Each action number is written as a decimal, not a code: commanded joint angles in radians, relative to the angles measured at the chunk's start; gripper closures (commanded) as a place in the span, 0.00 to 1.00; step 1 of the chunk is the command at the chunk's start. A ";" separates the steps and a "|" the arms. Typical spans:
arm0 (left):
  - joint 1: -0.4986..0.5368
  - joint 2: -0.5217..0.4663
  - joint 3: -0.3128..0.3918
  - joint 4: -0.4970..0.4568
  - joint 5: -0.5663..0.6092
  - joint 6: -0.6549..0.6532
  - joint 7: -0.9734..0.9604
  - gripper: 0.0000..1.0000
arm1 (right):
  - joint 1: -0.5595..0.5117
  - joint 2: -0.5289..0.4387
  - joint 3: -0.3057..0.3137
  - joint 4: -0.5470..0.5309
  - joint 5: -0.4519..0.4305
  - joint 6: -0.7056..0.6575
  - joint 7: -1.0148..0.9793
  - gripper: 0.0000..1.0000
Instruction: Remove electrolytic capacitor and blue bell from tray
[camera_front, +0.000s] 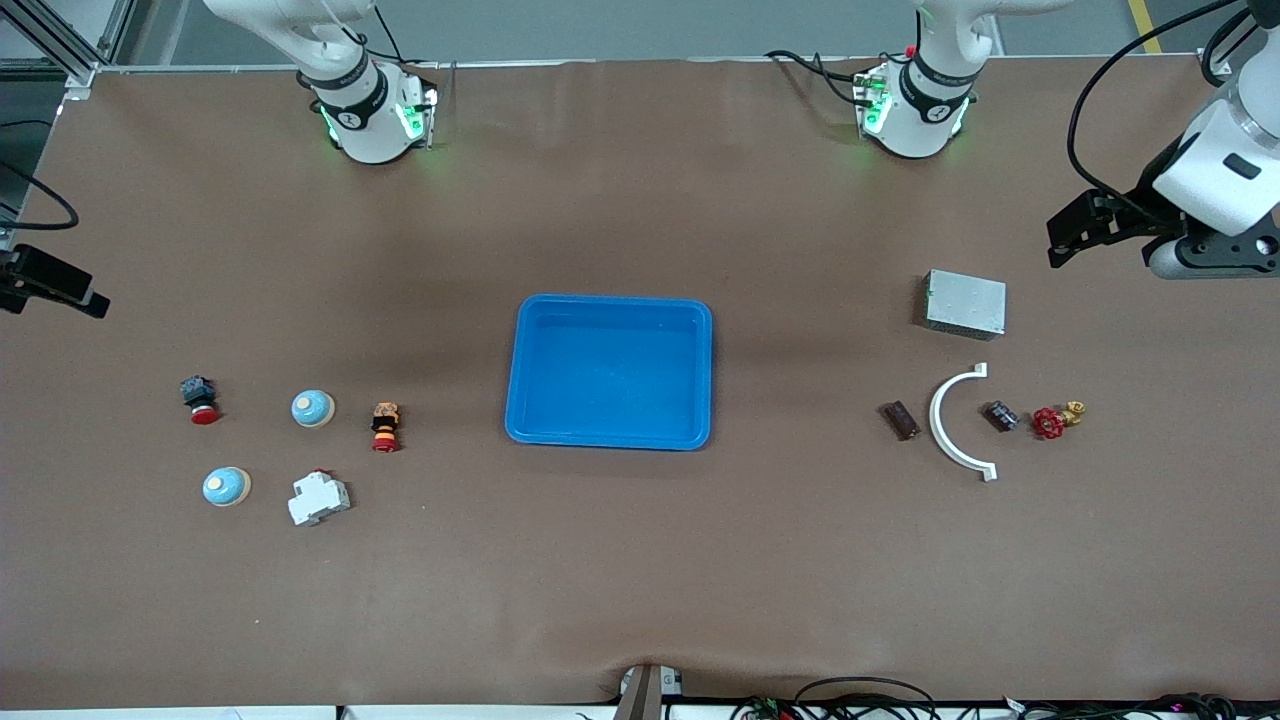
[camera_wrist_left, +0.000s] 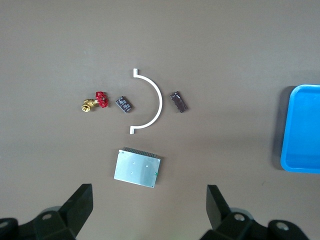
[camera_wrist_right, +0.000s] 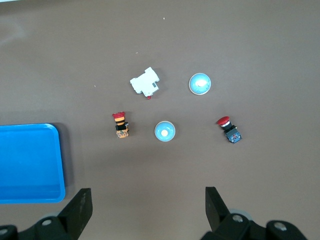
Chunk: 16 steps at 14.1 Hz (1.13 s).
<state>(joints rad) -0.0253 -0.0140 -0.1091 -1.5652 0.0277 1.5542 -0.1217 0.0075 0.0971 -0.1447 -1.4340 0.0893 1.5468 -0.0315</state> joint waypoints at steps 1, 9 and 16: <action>0.004 0.008 0.000 0.017 0.040 -0.002 0.001 0.00 | -0.032 -0.054 0.046 -0.029 -0.040 -0.025 0.019 0.00; 0.016 0.008 -0.001 0.001 0.069 0.055 0.007 0.00 | -0.063 -0.112 0.102 -0.037 -0.100 -0.065 0.005 0.00; 0.045 0.005 -0.003 -0.004 0.060 0.056 0.010 0.00 | -0.072 -0.154 0.108 -0.098 -0.108 -0.045 0.004 0.00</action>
<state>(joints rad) -0.0029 -0.0071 -0.1060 -1.5713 0.0771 1.6051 -0.1217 -0.0329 -0.0232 -0.0711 -1.4950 0.0054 1.4876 -0.0312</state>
